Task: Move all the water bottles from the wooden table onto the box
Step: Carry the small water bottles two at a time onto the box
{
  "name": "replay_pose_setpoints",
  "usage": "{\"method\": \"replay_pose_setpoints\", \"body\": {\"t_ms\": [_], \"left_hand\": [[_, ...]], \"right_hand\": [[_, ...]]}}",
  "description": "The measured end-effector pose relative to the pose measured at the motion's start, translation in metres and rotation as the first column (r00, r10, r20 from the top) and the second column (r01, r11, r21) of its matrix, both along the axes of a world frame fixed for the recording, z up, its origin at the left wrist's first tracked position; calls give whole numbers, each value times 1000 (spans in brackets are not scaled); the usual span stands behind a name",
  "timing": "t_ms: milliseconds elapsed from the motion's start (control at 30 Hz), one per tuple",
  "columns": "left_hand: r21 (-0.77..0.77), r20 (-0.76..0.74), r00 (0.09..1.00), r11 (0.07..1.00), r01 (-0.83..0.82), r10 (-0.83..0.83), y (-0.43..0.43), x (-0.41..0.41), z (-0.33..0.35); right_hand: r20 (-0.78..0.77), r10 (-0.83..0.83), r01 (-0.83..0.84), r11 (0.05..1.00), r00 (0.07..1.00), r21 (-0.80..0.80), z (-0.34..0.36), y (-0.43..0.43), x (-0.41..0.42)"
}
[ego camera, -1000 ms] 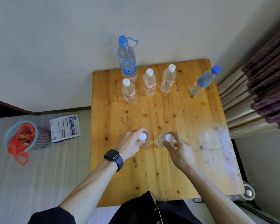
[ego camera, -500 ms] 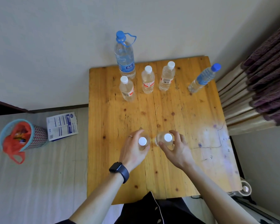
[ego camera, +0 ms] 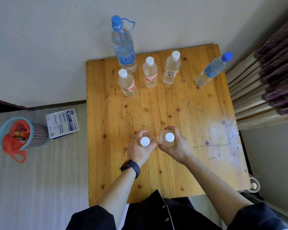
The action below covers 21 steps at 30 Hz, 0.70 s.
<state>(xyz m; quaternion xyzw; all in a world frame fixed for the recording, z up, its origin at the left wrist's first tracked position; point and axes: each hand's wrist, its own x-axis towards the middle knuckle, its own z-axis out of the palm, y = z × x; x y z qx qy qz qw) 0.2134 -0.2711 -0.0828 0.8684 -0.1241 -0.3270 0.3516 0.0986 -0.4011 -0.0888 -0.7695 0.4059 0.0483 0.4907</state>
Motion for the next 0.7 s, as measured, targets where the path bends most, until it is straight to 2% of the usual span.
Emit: {"method": "replay_pose_setpoints", "body": {"t_ms": [200,300,367,533,700], "left_hand": [[45,33,998,998,44,-46,-4,4,8],[12,11,998,998,-54,54,-2,6,19],[-38,-8,998,997,-63,63,2,10,31],[-118,40,994,988,102,-98,16,14,58],[-202,152,957,940,276,-248,6,7,90]], "right_hand": [[4,-73,73,997,997,11,2,2,-4],[-4,-117,117,993,993,-4,8,9,-6],[-4,-152,152,988,988,-14,15,15,-11],[30,-285,286,956,958,-58,43,34,-43],[115,-482,493,863,869,-111,81,58,-89]]}}
